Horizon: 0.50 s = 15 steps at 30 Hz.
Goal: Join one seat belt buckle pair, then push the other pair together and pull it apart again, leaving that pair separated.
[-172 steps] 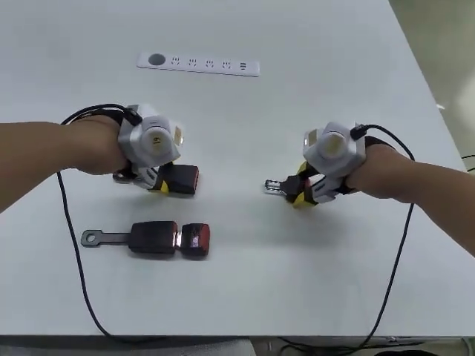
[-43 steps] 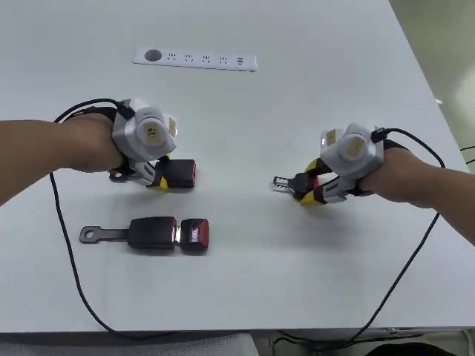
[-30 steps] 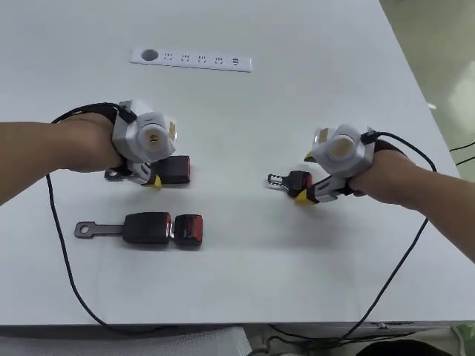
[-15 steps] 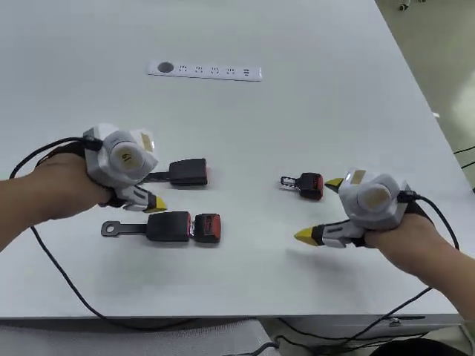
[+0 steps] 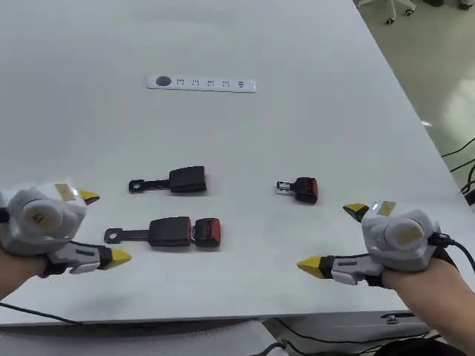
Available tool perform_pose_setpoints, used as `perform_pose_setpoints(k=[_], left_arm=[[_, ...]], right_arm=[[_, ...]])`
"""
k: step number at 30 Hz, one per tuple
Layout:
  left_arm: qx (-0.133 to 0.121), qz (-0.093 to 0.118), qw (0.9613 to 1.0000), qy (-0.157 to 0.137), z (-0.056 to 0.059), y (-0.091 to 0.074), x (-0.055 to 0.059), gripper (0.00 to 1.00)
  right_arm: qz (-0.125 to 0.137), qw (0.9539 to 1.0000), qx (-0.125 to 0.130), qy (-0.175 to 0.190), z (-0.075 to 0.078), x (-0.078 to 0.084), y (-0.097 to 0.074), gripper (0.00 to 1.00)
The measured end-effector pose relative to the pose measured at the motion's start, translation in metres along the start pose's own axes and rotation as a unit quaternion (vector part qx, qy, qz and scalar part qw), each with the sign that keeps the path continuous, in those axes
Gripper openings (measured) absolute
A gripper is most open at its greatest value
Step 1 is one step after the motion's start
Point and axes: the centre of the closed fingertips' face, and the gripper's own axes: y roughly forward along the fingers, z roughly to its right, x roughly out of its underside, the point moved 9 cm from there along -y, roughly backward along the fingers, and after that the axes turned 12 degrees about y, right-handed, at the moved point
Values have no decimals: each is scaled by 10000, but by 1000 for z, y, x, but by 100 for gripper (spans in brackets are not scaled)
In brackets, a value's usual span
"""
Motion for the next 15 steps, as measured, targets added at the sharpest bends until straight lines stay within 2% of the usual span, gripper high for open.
perform_pose_setpoints(k=[2, 5, 7, 8, 9, 11, 12, 13, 15], left_arm=[[-45, 110, 9998, -172, 0, -6, 5, 80], [-71, 147, 9996, -224, 1, -13, 11, 89], [-81, 176, 9994, -279, 3, -18, 14, 98], [-70, 210, 9995, -235, 5, -20, 15, 100], [-178, 166, 9996, -106, 3, -23, 18, 100], [-241, 181, 9995, -116, 3, -27, 20, 100], [-270, 199, 9993, -179, 2, -30, 21, 100], [-324, 219, 9988, -283, 3, -32, 23, 100], [-455, 262, 9982, -300, 3, -36, 26, 100]], right_arm=[[119, 9998, 84, 116, 1, 0, -3, 92], [209, 9993, 143, 290, -2, 3, -5, 96], [235, 9986, 188, 428, -8, 4, -6, 98], [265, 9985, 196, 444, -11, 5, -6, 100], [306, 9983, 213, 456, -14, 5, -6, 100], [371, 9974, 265, 557, -20, 5, -7, 100], [358, 9969, 561, 427, -19, 6, -9, 100], [316, 9970, 633, 323, -19, 6, -10, 100], [308, 9973, 594, 304, -23, 7, -11, 100]])
